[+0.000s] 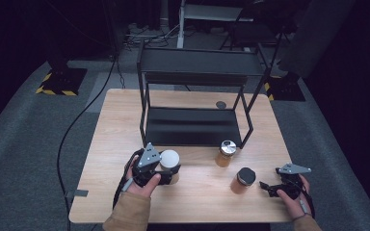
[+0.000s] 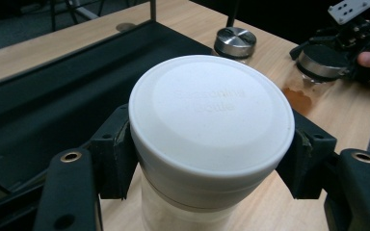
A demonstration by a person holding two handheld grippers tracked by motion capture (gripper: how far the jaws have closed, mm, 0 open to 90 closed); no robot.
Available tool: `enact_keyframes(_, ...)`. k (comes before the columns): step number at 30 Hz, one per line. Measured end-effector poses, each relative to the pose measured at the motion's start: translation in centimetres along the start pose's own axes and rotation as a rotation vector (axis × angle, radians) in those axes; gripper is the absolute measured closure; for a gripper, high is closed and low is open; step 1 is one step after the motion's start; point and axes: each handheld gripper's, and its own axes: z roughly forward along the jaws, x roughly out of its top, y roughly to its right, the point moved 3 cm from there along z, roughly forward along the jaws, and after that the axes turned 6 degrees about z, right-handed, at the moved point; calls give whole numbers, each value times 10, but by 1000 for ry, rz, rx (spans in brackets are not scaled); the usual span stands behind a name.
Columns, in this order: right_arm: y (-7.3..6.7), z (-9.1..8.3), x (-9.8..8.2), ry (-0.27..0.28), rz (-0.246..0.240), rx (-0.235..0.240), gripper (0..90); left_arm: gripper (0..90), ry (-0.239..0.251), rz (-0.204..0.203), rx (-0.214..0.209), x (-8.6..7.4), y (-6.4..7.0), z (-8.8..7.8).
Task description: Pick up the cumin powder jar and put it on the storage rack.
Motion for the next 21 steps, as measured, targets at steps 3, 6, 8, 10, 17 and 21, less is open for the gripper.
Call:
enact_keyframes(3,1,0,0,0,-3,5,1,324,1,18,4,9,-5,1)
enact_keyframes(6,1,0,0,-1,-4,6,1,324,7,22,4,15,-9,2)
enact_keyframes(8,1,0,0,-1,-4,6,1,324,12,25,2,18,-12,4)
enact_keyframes(10,1,0,0,-1,-4,6,1,324,13,26,1,22,-15,5)
enact_keyframes(17,1,0,0,-1,-5,6,1,324,15,14,-6,32,-26,14)
enact_keyframes(21,2,0,0,-1,-4,6,1,324,18,23,-9,38,-29,18)
